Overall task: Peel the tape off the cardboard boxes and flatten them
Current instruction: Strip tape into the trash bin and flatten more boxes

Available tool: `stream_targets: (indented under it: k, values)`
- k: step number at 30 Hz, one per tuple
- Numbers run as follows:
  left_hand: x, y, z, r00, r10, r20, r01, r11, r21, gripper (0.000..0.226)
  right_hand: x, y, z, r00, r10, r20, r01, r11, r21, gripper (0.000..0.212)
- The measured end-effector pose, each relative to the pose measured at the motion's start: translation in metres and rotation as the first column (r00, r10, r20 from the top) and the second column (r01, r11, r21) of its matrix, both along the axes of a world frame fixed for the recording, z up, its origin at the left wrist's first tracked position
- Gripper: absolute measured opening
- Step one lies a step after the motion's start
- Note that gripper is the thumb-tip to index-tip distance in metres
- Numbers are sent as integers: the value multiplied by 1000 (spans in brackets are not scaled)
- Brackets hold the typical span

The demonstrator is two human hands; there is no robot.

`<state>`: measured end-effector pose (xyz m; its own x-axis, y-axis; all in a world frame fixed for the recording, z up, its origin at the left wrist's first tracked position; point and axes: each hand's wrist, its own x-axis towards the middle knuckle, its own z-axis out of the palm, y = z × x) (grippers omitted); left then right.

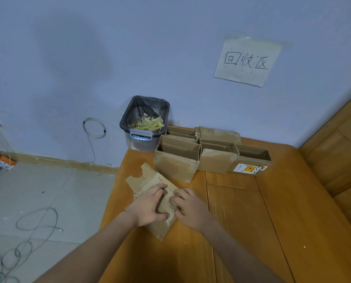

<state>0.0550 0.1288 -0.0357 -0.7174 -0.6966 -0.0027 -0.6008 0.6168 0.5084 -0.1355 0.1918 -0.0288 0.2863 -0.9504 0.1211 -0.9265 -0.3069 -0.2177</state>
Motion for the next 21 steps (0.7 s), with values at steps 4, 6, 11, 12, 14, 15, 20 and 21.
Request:
stream_targets:
  k: [4, 6, 11, 12, 14, 15, 20, 21]
  values:
    - [1, 1, 1, 1000, 6, 1, -6, 1000, 0, 80, 5, -3, -1, 1000, 2, -14, -2, 1000, -7, 27]
    - [1, 2, 2, 1000, 12, 2, -12, 1000, 1, 79, 8, -3, -1, 1000, -3, -15, 3, 1000, -8, 24]
    - [3, 4, 1, 1000, 16, 19, -16, 1000, -5, 79, 10, 0, -1, 1000, -18, 9, 19, 1000, -11, 18]
    - [3, 4, 1, 1000, 15, 25, -15, 1000, -2, 81, 9, 1, -2, 999, -29, 24, 29, 1000, -11, 16]
    - [3, 5, 2, 999, 20, 35, -20, 1000, 5, 87, 9, 3, -3, 997, -55, 61, 55, 998, -9, 16]
    - [3, 5, 2, 999, 23, 34, -23, 1000, 7, 90, 8, 5, -4, 995, -62, 80, 63, 998, -5, 17]
    - [6, 3, -2, 999, 32, 36, -32, 999, 9, 95, 9, 10, -3, 996, -50, 73, 45, 997, 65, 30]
    - [6, 3, -2, 999, 34, 35, -34, 999, 4, 94, 10, 10, -1, 998, -47, 38, 45, 997, 70, 33]
